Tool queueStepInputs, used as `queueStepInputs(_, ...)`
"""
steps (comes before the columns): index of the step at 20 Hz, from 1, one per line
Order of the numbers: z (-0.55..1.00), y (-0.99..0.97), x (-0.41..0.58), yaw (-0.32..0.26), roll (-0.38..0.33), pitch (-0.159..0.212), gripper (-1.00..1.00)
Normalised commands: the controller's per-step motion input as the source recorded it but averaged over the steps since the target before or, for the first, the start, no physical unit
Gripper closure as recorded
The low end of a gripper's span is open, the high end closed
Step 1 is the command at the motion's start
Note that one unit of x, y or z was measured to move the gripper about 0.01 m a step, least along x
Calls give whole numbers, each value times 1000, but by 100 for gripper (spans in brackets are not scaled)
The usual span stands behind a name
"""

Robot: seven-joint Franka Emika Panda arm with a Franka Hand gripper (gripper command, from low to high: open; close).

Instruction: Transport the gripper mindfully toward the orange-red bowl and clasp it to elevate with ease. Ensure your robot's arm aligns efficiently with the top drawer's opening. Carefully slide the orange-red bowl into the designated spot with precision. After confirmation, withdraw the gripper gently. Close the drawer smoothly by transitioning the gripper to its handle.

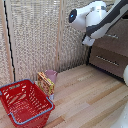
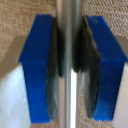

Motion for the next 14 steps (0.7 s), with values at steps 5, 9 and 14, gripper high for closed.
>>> queueStepInputs(5,586,-805,331,-1,139,9,100)
queueStepInputs(9,421,-823,224,-12,117,-2,100)
queueStepInputs(14,252,-749,179,-4,68,-31,100)
